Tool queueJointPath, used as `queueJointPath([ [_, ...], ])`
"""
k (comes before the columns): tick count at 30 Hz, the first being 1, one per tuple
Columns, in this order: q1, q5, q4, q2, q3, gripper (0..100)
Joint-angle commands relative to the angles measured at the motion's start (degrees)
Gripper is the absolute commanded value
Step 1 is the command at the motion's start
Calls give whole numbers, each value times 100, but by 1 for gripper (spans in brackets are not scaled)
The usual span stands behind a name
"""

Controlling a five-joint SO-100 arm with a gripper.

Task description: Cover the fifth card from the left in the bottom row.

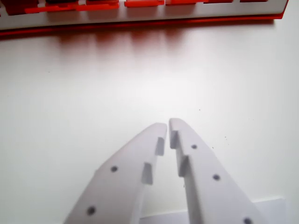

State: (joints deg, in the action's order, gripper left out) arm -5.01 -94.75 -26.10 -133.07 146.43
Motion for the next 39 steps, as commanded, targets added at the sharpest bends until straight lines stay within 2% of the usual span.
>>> queueJointPath([
  [1, 62, -44, 483, 413, -703, 0],
  [17, 97, -18, 1547, 2496, -1635, 0],
  [39, 167, -26, 2074, 4157, -2637, 0],
])
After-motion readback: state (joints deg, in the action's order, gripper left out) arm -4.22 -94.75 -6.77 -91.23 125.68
